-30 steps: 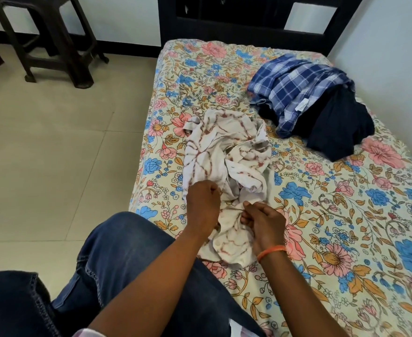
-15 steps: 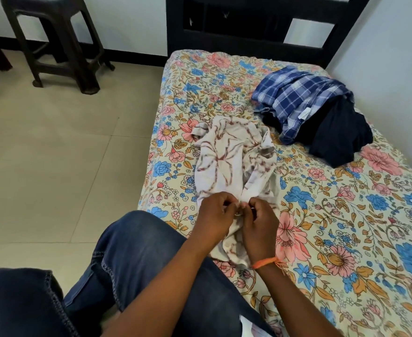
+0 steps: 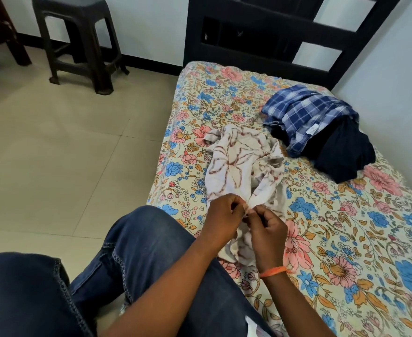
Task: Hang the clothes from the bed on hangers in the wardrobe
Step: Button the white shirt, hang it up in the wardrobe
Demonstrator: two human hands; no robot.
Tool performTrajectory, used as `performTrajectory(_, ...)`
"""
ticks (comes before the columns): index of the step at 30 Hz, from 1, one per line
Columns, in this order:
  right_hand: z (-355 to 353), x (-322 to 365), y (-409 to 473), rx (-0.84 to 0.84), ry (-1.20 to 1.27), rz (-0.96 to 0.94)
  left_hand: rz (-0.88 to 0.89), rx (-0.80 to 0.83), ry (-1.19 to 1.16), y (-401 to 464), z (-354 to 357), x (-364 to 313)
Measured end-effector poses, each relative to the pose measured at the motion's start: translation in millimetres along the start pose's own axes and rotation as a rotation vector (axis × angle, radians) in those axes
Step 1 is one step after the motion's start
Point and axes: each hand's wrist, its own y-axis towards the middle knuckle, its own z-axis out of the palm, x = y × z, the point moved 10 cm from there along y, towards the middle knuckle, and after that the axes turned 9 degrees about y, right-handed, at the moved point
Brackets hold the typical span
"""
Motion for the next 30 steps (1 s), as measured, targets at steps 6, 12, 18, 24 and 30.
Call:
performTrajectory(6, -1.9, -6.3, 1.3, 0.025, 0.115, 0.101, 0.028, 0.02, -0.001, 4.8, 0.9, 3.1)
performTrajectory(12, -4.8, 3.4, 5.5, 0.059, -0.005, 0.048, 0.024, 0.056, -0.004, 5.1, 6.8, 8.8)
performTrajectory(18, -8.5, -2.2, 10.7, 0.017, -0.055, 0.057, -0.044, 0.045, -0.042, 2.2, 3.1, 6.0)
performTrajectory(24, -6.9, 9.3, 9.3, 0.002, -0.148, -0.079, -0.039, 0.023, -0.087, -4.9, 1.1, 0.1)
performTrajectory(30, -6.2, 9.7, 10.3, 0.009, -0.138, -0.112, -0.022, 0.022, -0.071, -0.3, 0.7, 2.1)
